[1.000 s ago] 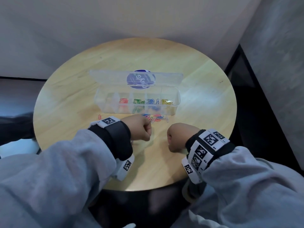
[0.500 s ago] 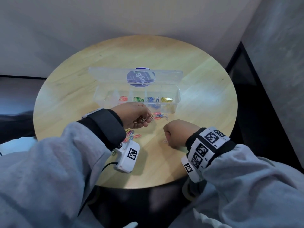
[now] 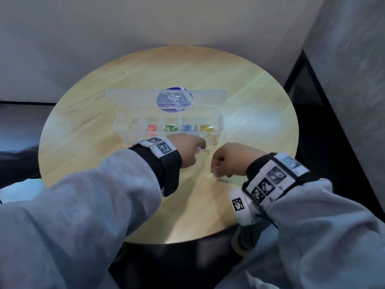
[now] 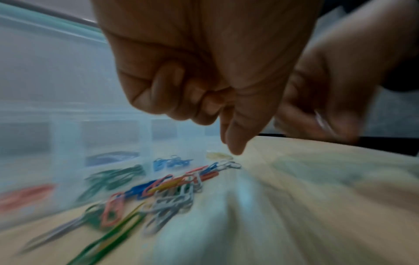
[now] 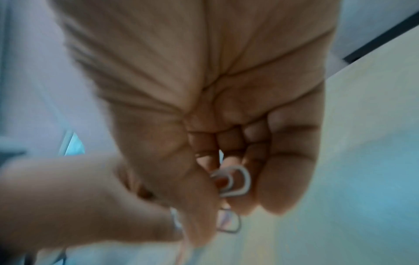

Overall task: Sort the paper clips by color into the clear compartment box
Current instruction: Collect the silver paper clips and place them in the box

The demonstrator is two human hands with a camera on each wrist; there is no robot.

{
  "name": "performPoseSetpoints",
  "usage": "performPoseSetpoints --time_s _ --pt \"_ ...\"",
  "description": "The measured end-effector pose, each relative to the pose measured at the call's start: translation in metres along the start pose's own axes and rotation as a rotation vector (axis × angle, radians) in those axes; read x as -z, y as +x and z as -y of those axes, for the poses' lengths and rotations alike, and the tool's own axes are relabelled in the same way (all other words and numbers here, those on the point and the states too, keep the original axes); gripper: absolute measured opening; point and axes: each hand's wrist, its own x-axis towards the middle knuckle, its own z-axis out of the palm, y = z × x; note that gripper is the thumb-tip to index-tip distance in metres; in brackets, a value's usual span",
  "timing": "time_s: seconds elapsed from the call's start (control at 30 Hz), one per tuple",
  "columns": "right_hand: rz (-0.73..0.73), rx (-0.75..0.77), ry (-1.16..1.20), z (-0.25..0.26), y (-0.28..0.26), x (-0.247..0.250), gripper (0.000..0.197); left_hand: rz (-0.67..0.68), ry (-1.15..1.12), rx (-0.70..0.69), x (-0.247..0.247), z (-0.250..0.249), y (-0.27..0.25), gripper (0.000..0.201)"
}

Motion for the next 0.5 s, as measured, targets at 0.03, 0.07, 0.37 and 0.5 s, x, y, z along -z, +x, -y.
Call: performPoseSetpoints --time_s 0.03,0.07,0.37,0.5 --pt "-0.035 -0.001 0.111 -0.007 -0.004 0.010 0.008 -0.005 0.029 -0.015 0.000 -0.003 0.005 0.048" --pt "-0.071 -0.006 0.240 -0.015 -0.008 0.019 0.008 -0.003 0.053 -0.023 0.000 -0.006 0.010 0.051" --pt "-0.090 0.048 1.131 -0.043 -0.021 0.039 0.016 0.103 0.229 0.021 -0.004 -0.023 0.033 0.048" --pt "-0.065 0.070 1.188 -0.039 -0.017 0.036 0.017 0.134 0.231 0.034 -0.007 -0.023 0.036 0.037"
